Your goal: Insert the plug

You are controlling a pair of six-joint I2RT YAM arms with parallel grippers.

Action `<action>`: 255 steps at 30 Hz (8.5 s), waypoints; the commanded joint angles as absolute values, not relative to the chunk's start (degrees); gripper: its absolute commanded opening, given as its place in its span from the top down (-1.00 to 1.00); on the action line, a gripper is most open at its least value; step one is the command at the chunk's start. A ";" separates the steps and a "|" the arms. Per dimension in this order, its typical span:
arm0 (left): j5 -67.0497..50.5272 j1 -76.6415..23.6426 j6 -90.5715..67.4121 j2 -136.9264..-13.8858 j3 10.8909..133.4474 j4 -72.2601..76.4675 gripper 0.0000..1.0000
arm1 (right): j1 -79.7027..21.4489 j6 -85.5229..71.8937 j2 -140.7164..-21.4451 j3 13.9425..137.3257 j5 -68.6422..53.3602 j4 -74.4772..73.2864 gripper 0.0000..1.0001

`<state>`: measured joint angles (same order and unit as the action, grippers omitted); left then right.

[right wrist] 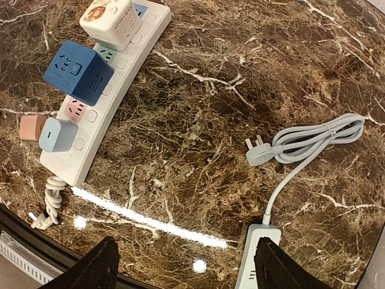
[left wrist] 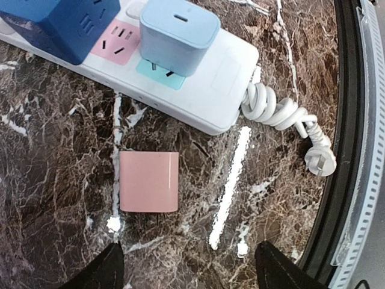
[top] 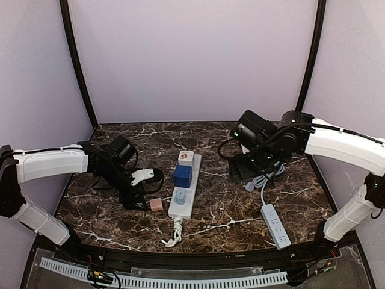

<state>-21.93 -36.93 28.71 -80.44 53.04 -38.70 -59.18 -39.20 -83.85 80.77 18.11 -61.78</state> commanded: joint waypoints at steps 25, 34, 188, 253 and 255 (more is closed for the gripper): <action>-18.17 -36.55 37.46 -90.70 50.19 -25.49 -0.32 | -58.66 -40.47 -80.16 80.07 17.75 -64.11 -0.97; -18.47 -36.55 36.56 -92.20 50.45 -25.33 -0.27 | -58.65 -39.03 -80.43 80.35 18.15 -64.24 -0.97; -24.50 -53.40 15.16 -77.86 61.07 -13.55 0.98 | -55.11 -58.98 -94.65 80.96 -35.63 -28.45 0.44; -8.73 -49.60 16.53 -72.71 63.61 -20.08 -0.82 | -47.44 -40.44 -94.25 92.48 -6.04 -56.97 1.00; -8.14 -48.51 16.36 -71.61 62.99 -20.19 -0.82 | -47.46 -38.70 -93.53 92.91 -4.45 -58.34 1.00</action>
<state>-9.72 -50.33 15.88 -75.02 62.81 -17.96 -47.94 -43.05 -96.60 91.24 -9.34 -53.98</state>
